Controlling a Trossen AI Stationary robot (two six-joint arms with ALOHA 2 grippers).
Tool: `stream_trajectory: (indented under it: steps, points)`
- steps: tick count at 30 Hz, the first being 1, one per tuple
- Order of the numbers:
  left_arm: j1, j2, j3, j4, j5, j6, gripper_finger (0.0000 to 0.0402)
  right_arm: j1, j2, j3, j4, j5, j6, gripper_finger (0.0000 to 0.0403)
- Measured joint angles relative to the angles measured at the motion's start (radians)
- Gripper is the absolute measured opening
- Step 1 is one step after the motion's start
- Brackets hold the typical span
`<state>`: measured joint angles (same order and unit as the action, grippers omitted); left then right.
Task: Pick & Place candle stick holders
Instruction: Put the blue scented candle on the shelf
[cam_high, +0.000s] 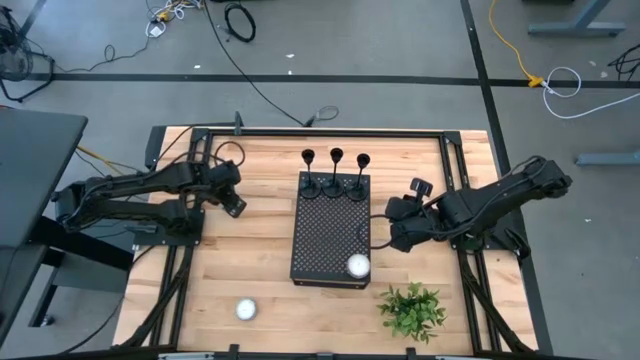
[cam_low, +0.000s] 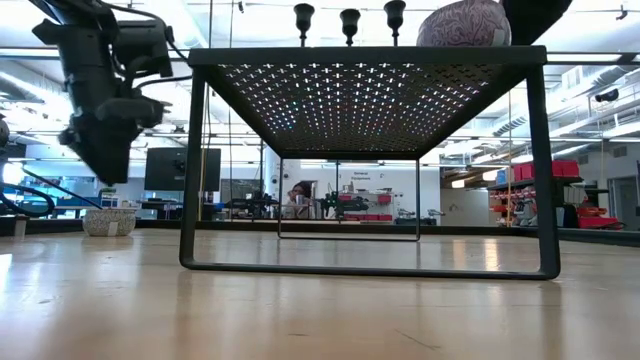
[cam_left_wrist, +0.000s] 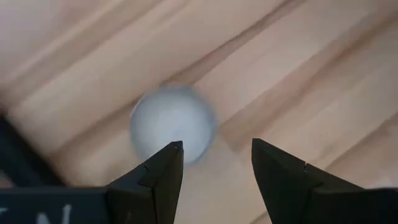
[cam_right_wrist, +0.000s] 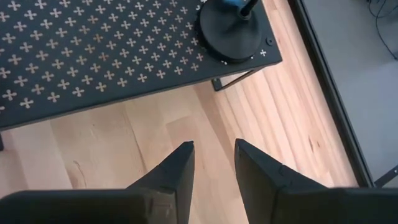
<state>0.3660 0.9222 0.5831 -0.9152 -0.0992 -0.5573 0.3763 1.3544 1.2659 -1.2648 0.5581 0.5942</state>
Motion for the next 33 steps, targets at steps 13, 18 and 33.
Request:
stream_trajectory:
  steps: [13, 18, 33]
  points:
    - [-0.073, 0.073, 0.0, 0.007, -0.018, -0.092, 0.0193, 0.0, 0.0, -0.028, 0.057, 0.003, -0.045, 0.0114]
    - [-0.111, 0.129, -0.001, 0.015, -0.058, -0.086, 0.0193, 0.0, 0.0, -0.028, 0.059, 0.002, -0.052, 0.0114]
    - [-0.12, 0.249, -0.001, 0.07, -0.078, -0.059, 0.0192, 0.0, 0.0, -0.028, 0.08, -0.001, -0.053, 0.0114]
